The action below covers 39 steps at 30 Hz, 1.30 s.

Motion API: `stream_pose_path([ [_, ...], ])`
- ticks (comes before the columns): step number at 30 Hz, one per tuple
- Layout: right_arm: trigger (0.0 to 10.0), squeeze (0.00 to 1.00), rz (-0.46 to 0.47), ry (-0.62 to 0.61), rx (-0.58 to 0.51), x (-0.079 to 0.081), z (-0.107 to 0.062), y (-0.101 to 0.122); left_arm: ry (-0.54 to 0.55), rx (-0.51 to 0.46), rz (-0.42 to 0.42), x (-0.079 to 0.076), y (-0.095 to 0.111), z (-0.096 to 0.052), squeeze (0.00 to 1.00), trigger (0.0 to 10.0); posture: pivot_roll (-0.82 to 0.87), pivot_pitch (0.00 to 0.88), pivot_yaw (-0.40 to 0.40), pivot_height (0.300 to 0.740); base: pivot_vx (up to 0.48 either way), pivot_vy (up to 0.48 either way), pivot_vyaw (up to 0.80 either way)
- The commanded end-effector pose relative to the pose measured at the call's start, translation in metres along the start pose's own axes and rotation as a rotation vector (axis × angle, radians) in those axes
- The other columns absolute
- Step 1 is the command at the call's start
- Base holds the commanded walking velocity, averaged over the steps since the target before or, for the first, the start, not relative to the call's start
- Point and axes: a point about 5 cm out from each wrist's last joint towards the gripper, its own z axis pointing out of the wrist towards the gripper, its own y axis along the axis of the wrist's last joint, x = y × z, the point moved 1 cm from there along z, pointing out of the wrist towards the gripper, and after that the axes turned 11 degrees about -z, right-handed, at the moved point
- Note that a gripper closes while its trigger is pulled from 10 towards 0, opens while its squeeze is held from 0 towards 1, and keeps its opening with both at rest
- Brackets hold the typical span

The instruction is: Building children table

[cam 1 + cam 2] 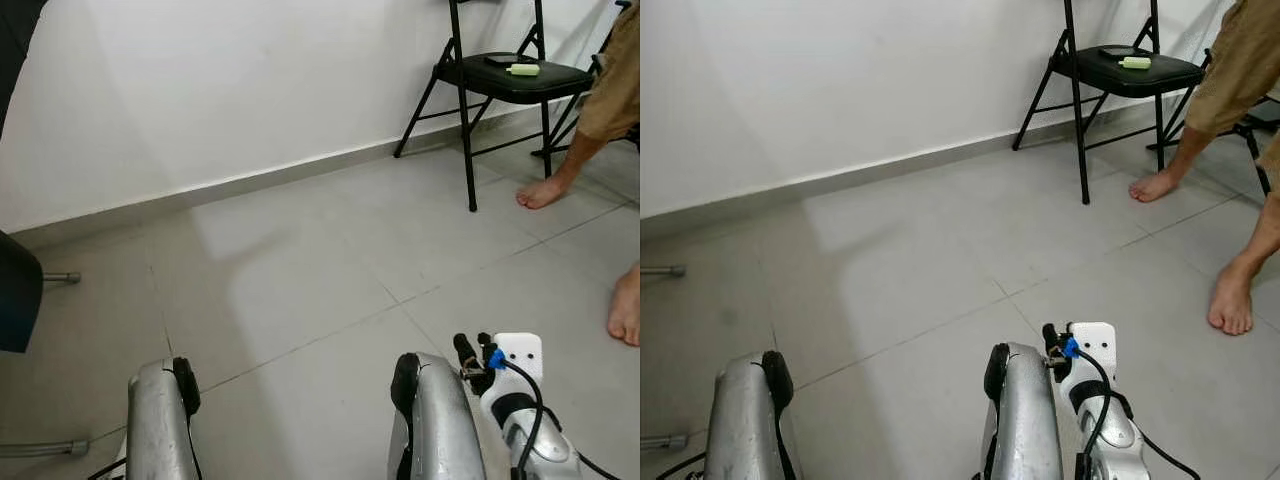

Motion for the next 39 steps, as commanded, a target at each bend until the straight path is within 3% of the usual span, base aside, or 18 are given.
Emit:
stream_pose_path([
  [1,10.0,0.0,-0.006,0.002,0.007,0.0024,-0.0003,0.0004,0.095,0.01,0.018,0.0438,-0.0079,-0.0077,0.0,10.0,0.15,0.0,0.0,0.32,0.0,0.0,0.0],
  [24,10.0,0.0,0.004,0.007,0.014,0.0049,-0.0012,-0.0007,0.106,0.016,0.011,0.0474,-0.0127,-0.0083,0.0,10.0,0.16,0.0,0.0,0.415,0.0,0.0,0.0],
  [25,10.0,0.0,0.005,0.007,0.013,0.0046,-0.001,-0.0006,0.106,0.018,0.01,0.0468,-0.0134,-0.0082,0.0,10.0,0.16,0.326,0.121,0.425,0.0,0.0,0.0],
  [39,10.0,0.0,0.01,0.002,0.01,0.0043,-0.0002,0.0001,0.114,0.021,0.005,0.0475,-0.0137,-0.0067,0.0,10.0,0.16,0.319,0.119,0.485,0.0,0.0,0.0],
])
